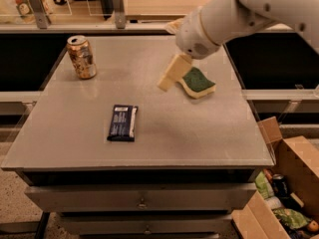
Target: Pick orange can
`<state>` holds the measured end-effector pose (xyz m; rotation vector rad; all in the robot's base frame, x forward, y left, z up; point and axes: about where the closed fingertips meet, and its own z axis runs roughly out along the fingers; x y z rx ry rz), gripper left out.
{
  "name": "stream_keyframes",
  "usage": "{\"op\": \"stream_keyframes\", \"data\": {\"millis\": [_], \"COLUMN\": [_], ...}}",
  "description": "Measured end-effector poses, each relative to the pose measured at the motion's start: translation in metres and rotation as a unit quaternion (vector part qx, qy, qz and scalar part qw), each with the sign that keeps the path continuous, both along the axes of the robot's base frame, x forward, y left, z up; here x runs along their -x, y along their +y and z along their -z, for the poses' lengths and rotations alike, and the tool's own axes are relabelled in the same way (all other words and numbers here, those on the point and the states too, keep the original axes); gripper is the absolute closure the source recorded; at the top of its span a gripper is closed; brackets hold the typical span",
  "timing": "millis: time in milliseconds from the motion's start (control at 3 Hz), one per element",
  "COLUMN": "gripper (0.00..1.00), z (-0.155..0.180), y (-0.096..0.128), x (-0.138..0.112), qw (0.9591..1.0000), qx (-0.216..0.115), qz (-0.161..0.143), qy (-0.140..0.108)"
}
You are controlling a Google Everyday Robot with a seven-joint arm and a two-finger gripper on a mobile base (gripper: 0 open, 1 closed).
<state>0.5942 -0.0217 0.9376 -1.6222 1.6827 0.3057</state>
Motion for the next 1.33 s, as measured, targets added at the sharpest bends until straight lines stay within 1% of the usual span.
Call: {"op": "stream_keyframes", "data": {"millis": [333, 667, 1000, 1333], "gripper": [0.0, 0.0, 0.0, 0.0], "z": [0.007, 0.011, 0.011, 0.019], "y": [0.083, 0.154, 0.154, 0.156], "x": [-0.036, -0.058, -0.057, -0.061], "qw": [0.9964, 0.9892, 0.9892, 0.9894], "qx": [-0.066, -0.127, -0.127, -0.134], "qz": [-0.054, -0.069, -0.07, -0.05], "qy": [-0.008, -0.022, -0.022, -0.022]}}
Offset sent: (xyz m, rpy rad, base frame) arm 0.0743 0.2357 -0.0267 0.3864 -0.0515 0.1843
